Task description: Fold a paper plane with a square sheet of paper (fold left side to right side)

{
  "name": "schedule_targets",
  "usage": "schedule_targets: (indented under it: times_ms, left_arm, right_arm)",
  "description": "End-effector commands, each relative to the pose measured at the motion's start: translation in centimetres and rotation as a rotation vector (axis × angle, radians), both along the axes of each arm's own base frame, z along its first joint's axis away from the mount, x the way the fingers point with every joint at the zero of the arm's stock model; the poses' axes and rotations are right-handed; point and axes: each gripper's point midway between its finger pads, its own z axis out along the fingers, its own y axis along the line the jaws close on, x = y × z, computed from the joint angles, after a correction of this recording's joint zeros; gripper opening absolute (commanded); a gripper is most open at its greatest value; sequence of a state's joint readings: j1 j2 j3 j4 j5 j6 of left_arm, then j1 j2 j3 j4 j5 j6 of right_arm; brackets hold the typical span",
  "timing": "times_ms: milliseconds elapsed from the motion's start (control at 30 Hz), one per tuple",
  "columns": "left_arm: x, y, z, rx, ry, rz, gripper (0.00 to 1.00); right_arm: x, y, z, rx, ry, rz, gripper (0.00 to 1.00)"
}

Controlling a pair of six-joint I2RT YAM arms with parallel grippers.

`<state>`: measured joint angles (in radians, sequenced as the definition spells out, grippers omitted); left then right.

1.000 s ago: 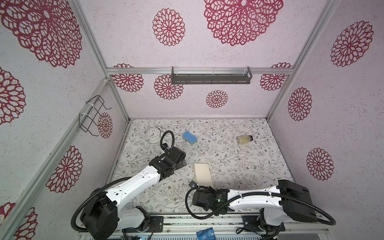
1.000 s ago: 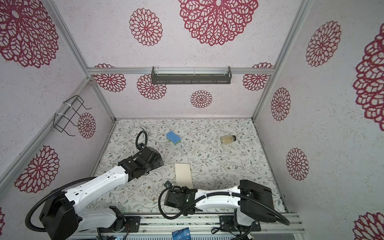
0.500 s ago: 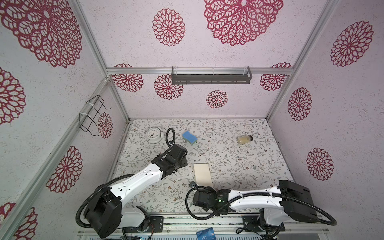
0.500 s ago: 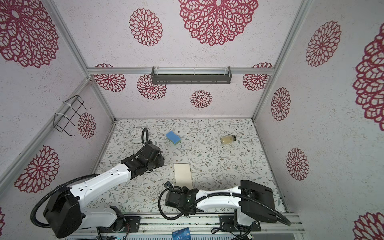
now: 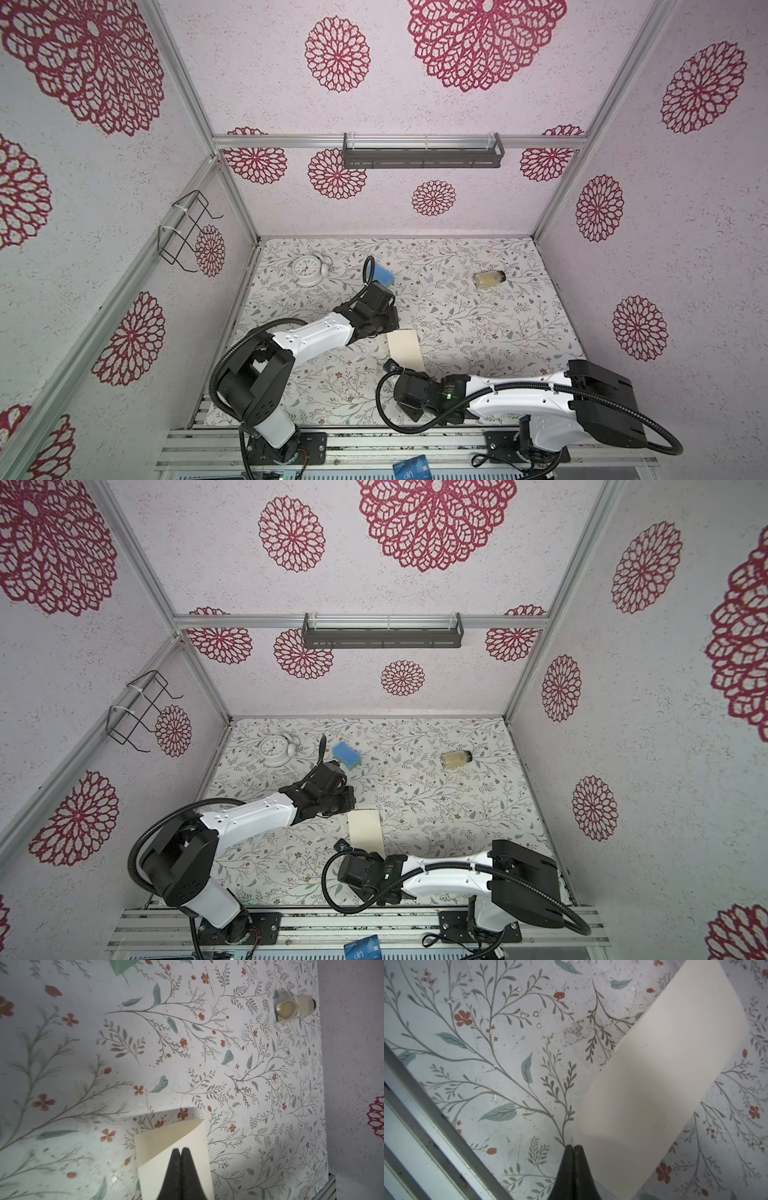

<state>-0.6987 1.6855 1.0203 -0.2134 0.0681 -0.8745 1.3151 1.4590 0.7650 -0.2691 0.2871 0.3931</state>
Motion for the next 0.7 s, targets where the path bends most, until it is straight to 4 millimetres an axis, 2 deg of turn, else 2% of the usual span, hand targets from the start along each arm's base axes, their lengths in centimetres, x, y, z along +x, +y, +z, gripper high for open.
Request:
schedule_targets:
  times_ms: [0, 433, 467, 633, 667]
  left_arm:
    - [-0.1, -2.0, -0.8, -0.017, 0.008, -0.058, 0.0]
    - [-1.2, -2.2, -7.3, 0.114, 0.114, -0.107, 0.0]
    - [-1.2, -2.1, -7.7, 0.124, 0.121, -0.11, 0.0]
    - [-1.5, -2.2, -8.4, 0.158, 0.127, -0.132, 0.0]
    - [-1.8, -2.0, -9.7, 0.185, 0.15, -0.136, 0.0]
  right_arm:
    - [0.1, 0.3, 0.9, 0.056, 0.017, -0.019, 0.0]
    - [0.3, -0.1, 1.0, 0.156, 0.091, -0.06, 0.0]
    - [1.3, -0.6, 1.0, 0.169, 0.097, -0.095, 0.0]
    - [2.1, -1.0, 0.9, 0.22, 0.135, -0.129, 0.0]
    - [2.3, -1.1, 1.0, 0.229, 0.14, -0.137, 0.0]
